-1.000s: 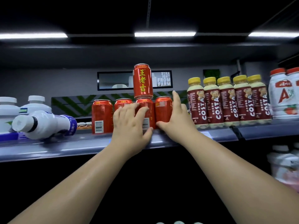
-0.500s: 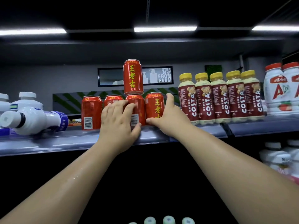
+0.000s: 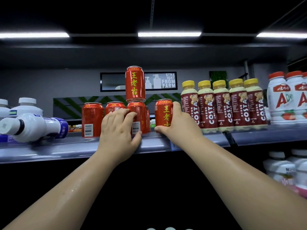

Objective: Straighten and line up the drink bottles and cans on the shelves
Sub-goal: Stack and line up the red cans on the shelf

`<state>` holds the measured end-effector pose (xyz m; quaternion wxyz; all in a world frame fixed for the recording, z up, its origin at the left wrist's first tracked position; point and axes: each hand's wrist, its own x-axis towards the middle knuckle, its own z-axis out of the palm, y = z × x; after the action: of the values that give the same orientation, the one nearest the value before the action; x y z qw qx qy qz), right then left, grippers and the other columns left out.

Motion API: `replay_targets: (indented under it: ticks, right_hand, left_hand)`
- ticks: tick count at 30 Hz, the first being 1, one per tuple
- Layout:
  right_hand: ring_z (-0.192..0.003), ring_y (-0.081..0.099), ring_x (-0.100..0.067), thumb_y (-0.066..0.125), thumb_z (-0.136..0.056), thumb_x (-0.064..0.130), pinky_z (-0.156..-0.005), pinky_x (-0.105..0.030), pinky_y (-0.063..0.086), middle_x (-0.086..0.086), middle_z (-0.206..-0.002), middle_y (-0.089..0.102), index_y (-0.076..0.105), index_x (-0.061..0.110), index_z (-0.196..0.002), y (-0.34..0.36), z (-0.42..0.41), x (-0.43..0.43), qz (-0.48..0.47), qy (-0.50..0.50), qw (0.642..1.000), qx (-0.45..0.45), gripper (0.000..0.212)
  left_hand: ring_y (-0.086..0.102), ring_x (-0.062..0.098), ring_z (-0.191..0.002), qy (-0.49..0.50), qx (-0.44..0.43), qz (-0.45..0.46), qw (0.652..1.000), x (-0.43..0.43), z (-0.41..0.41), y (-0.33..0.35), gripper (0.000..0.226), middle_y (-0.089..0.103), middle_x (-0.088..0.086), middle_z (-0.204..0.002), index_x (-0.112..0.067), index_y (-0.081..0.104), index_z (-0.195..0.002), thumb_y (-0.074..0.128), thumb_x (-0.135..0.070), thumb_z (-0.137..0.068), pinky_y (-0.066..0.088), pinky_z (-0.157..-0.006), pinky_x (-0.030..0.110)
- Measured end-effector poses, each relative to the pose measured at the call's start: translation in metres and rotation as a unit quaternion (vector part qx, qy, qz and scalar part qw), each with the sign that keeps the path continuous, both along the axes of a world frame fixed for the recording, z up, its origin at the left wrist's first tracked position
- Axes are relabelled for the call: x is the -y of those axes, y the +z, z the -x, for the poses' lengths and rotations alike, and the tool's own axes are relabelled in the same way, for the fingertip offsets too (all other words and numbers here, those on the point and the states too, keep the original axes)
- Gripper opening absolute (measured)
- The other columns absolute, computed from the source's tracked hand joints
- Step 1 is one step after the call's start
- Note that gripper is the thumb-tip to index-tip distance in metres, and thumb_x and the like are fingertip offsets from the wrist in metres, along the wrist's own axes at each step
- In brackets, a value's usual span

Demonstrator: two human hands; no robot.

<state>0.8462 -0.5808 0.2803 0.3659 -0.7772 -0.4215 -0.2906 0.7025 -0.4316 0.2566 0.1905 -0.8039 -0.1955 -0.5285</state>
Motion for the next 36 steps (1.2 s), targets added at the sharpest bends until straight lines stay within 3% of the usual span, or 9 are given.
replay_targets:
  ticks: [5,8,11,17,20,27,31,36]
  right_hand:
    - [-0.113,0.054,-0.023,0.072,-0.082,0.056,-0.089,-0.041,0.051,-0.003,-0.133,0.048,0.013,0.024,-0.149,-0.009,0.001,-0.002,-0.043,0.030,0.999,0.014,0.094]
    - [-0.126,0.043,-0.020,0.071,-0.086,0.048,-0.101,-0.037,0.043,-0.001,-0.142,0.038,0.019,0.022,-0.150,-0.011,0.002,-0.002,-0.080,0.043,0.992,0.083,0.087]
    - [-0.131,0.039,-0.021,0.070,-0.087,0.044,-0.108,-0.037,0.037,-0.002,-0.143,0.039,0.028,0.021,-0.148,0.001,0.009,-0.007,-0.104,0.059,0.982,0.148,0.077]
    - [-0.122,0.046,-0.019,0.070,-0.088,0.045,-0.100,-0.034,0.041,-0.002,-0.134,0.048,0.037,0.021,-0.143,0.044,0.035,-0.031,-0.131,0.098,0.971,0.175,0.069]
    - [-0.120,0.047,-0.020,0.070,-0.088,0.042,-0.099,-0.036,0.045,-0.003,-0.134,0.045,0.032,0.024,-0.147,0.061,0.045,-0.048,-0.135,0.134,0.972,0.138,0.072]
    - [-0.112,0.056,-0.026,0.071,-0.085,0.048,-0.088,-0.043,0.052,-0.007,-0.136,0.048,0.013,0.030,-0.153,0.087,0.046,-0.077,-0.123,0.153,0.980,-0.004,0.092]
    - [-0.108,0.057,-0.024,0.073,-0.085,0.046,-0.086,-0.043,0.053,-0.005,-0.135,0.053,0.016,0.032,-0.152,0.091,0.047,-0.081,-0.140,0.167,0.976,-0.029,0.089]
    - [-0.112,0.056,-0.017,0.074,-0.084,0.045,-0.083,-0.035,0.051,0.002,-0.136,0.050,0.020,0.038,-0.148,0.095,0.077,-0.083,-0.208,0.275,0.938,-0.031,0.084]
  left_hand:
    - [0.031,0.024,-0.139,-0.002,0.015,0.001,1.000,-0.002,0.000,-0.001,0.061,0.045,0.001,-0.143,-0.025,0.044,-0.138,0.059,-0.052,-0.086,0.017,-0.117,0.046]
    - [0.028,0.024,-0.141,-0.001,0.014,0.003,1.000,0.000,0.000,-0.001,0.060,0.044,0.001,-0.144,-0.025,0.043,-0.139,0.057,-0.052,-0.087,0.014,-0.118,0.045]
    - [0.027,0.024,-0.142,0.000,0.010,-0.001,1.000,0.001,0.001,-0.001,0.060,0.043,0.001,-0.145,-0.026,0.042,-0.140,0.054,-0.053,-0.087,0.013,-0.118,0.045]
    - [0.032,0.025,-0.139,-0.018,0.025,0.004,1.000,0.002,0.002,0.001,0.063,0.047,0.001,-0.140,-0.025,0.046,-0.137,0.050,-0.053,-0.080,0.017,-0.114,0.043]
    - [0.035,0.022,-0.134,-0.038,0.060,0.021,0.997,0.001,0.007,0.020,0.061,0.047,-0.002,-0.137,-0.029,0.045,-0.136,0.055,-0.053,-0.081,0.025,-0.109,0.043]
    - [0.031,0.020,-0.137,-0.018,0.091,0.051,0.994,-0.012,0.038,0.070,0.065,0.041,-0.006,-0.145,-0.033,0.035,-0.143,0.059,-0.053,-0.086,0.025,-0.109,0.044]
    - [0.039,0.023,-0.131,-0.032,0.099,0.110,0.988,-0.026,0.055,0.074,0.065,0.047,-0.004,-0.139,-0.033,0.036,-0.142,0.062,-0.051,-0.086,0.030,-0.107,0.046]
    - [0.045,0.016,-0.122,-0.185,0.118,0.188,0.957,-0.035,0.078,0.081,0.065,0.047,-0.005,-0.135,-0.033,0.037,-0.142,0.069,-0.039,-0.086,0.042,-0.099,0.040]
